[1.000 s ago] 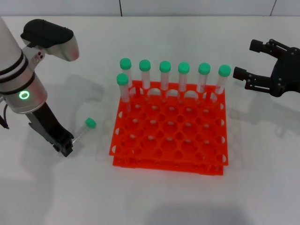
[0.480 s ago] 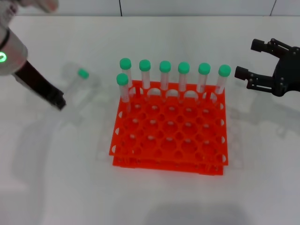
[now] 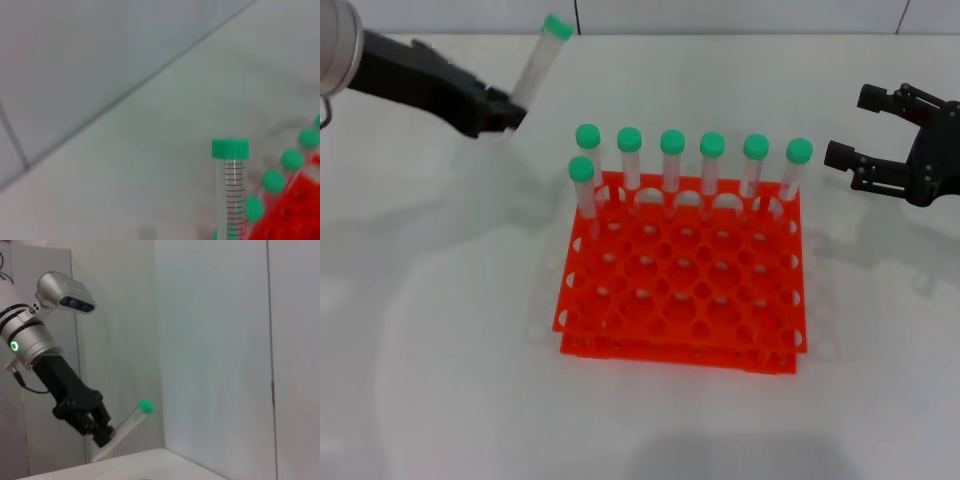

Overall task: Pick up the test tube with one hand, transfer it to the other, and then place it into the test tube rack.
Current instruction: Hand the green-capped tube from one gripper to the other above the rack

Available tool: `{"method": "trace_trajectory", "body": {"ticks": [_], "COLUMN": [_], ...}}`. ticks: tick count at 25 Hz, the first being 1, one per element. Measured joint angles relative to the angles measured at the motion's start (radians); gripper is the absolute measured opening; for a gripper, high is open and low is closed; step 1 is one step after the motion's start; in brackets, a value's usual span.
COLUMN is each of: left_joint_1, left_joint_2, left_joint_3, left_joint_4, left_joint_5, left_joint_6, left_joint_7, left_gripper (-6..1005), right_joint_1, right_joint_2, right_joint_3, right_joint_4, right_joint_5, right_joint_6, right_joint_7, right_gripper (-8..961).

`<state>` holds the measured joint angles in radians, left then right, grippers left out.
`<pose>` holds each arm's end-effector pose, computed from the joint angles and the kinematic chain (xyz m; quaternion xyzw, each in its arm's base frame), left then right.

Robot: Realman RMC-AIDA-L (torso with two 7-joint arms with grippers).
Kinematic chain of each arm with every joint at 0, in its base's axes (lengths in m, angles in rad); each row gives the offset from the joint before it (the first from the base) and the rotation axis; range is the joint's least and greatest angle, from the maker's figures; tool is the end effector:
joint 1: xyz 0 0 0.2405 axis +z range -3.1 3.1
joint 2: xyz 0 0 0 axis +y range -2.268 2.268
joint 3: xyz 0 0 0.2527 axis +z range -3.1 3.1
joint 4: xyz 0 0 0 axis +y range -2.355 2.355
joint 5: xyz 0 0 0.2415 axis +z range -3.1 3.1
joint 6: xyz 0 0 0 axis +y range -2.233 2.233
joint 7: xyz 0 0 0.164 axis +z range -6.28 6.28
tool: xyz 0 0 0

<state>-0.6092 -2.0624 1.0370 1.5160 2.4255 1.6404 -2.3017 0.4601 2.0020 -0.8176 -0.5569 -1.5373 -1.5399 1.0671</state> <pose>-0.1479 0.4039 0.0756 -0.9423 -0.2485 0.0286 0.2223 0.2700 0.3688 0.0239 -0.8985 0.1074 0.3478 0.2452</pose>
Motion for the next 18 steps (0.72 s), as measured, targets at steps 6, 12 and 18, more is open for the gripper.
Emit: {"method": "trace_trajectory", "body": {"ticks": [6,12,18], "left_joint_1": [0.052,0.031,-0.007], "left_joint_2": [-0.005,0.008,0.054], "left_joint_3": [-0.039,-0.036,-0.041], "left_joint_4": [-0.021,-0.202,-0.451], "left_joint_5": [-0.224,-0.378,-0.468], "left_joint_6": [-0.025,0.008,0.05], "left_joint_7": [0.23,0.414,0.618], "left_gripper": [182,182,182], "right_joint_1": [0.002,0.009,0.011], "right_joint_2": [0.0,0.0,-0.01], "right_joint_3": [0.0,0.0,0.0], "right_joint_4": [0.0,-0.002,-0.041], "right_joint_5": [0.014,0.014,0.014], "right_joint_6": [-0.018,-0.045,-0.048], "right_joint_7": [0.013,0.045,0.144], "right_gripper": [869,868,868]}}
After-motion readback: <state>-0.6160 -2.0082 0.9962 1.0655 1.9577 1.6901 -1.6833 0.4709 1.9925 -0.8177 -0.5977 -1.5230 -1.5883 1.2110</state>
